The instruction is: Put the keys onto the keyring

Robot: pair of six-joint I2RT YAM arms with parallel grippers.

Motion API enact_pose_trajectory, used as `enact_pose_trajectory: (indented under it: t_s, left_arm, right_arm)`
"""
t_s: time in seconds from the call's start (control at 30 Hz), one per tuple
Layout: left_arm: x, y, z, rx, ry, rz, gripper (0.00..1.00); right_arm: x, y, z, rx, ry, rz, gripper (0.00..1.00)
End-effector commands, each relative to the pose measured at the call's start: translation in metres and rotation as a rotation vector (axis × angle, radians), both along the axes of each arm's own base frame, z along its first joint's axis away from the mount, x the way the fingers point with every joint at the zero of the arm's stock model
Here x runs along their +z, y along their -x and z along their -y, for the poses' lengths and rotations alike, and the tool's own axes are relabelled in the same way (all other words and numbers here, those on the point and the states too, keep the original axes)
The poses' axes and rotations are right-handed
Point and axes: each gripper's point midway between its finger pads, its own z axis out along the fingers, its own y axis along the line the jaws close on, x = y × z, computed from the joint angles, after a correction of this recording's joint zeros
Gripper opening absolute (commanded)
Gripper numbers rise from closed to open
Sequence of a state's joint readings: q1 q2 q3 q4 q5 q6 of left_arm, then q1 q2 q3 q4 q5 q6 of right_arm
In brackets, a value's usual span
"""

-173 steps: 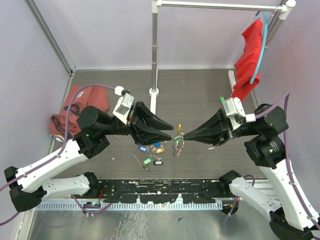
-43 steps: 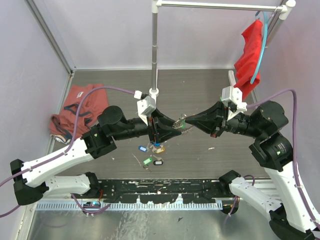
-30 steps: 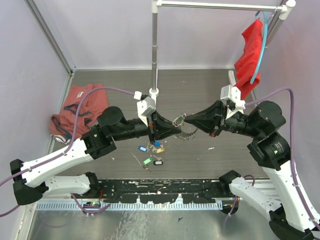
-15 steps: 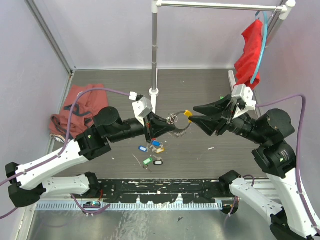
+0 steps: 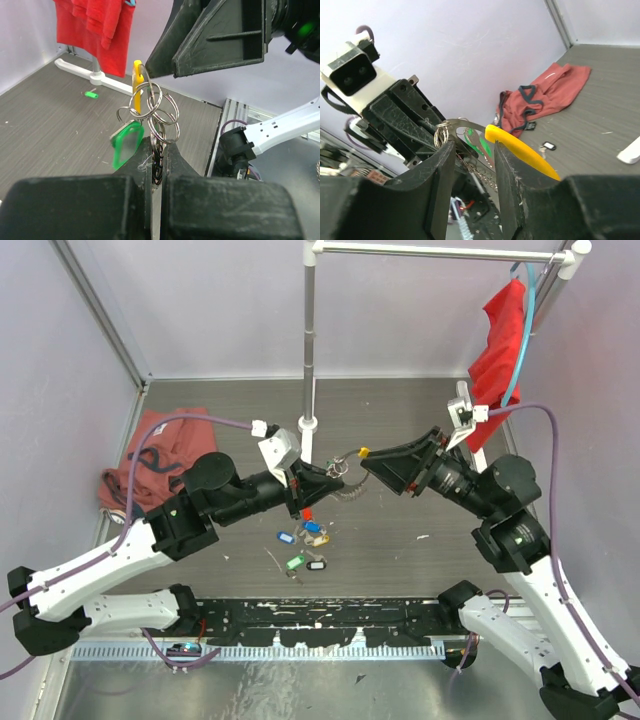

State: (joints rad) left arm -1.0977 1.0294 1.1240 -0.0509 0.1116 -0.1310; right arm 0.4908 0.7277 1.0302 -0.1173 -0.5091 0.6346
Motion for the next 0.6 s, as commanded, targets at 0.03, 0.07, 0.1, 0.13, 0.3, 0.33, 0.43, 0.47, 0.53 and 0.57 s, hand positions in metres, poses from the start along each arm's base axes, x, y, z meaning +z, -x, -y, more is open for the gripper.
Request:
enact_pose_trajectory:
  t_s: [0.03, 0.07, 0.1, 0.13, 0.3, 0.33, 0.43, 0.47, 0.53, 0.57]
  left_arm:
    - [0.035, -0.007, -0.006, 0.051, 0.078, 0.051, 0.00]
    - [0.036, -0.007, -0.006, 0.052, 0.080, 0.052, 0.00]
    - [0.035, -0.008, -0.005, 0.054, 0.080, 0.051, 0.00]
    - [0.035, -0.009, -0.005, 0.057, 0.080, 0.051, 0.00]
    - [0.035, -0.011, -0.003, 0.061, 0.080, 0.051, 0.00]
    - [0.035, -0.011, -0.003, 0.061, 0.081, 0.050, 0.00]
    - [0.034, -0.012, -0.001, 0.062, 0.079, 0.049, 0.00]
    - [0.035, -0.012, -0.001, 0.063, 0.081, 0.049, 0.00]
    - [0.036, -0.013, -0.001, 0.065, 0.085, 0.051, 0.00]
    - [0.036, -0.013, -0.001, 0.067, 0.086, 0.051, 0.00]
  right_arm:
    - [0.036, 0.007, 0.000, 0.046, -0.249, -0.058, 0.44]
    - [0.036, 0.007, 0.000, 0.047, -0.259, -0.064, 0.45]
    - [0.037, 0.008, 0.000, 0.051, -0.268, -0.069, 0.45]
    - [0.038, 0.008, -0.001, 0.057, -0.279, -0.073, 0.45]
    - [0.038, 0.010, -0.004, 0.089, -0.304, -0.093, 0.45]
    - [0.038, 0.010, -0.005, 0.091, -0.304, -0.096, 0.45]
    - [0.036, 0.011, -0.008, 0.105, -0.305, -0.103, 0.44]
    - [0.036, 0.011, -0.009, 0.108, -0.304, -0.105, 0.44]
    - [0.032, 0.011, -0.011, 0.107, -0.299, -0.115, 0.44]
    - [0.030, 0.010, -0.011, 0.106, -0.298, -0.120, 0.44]
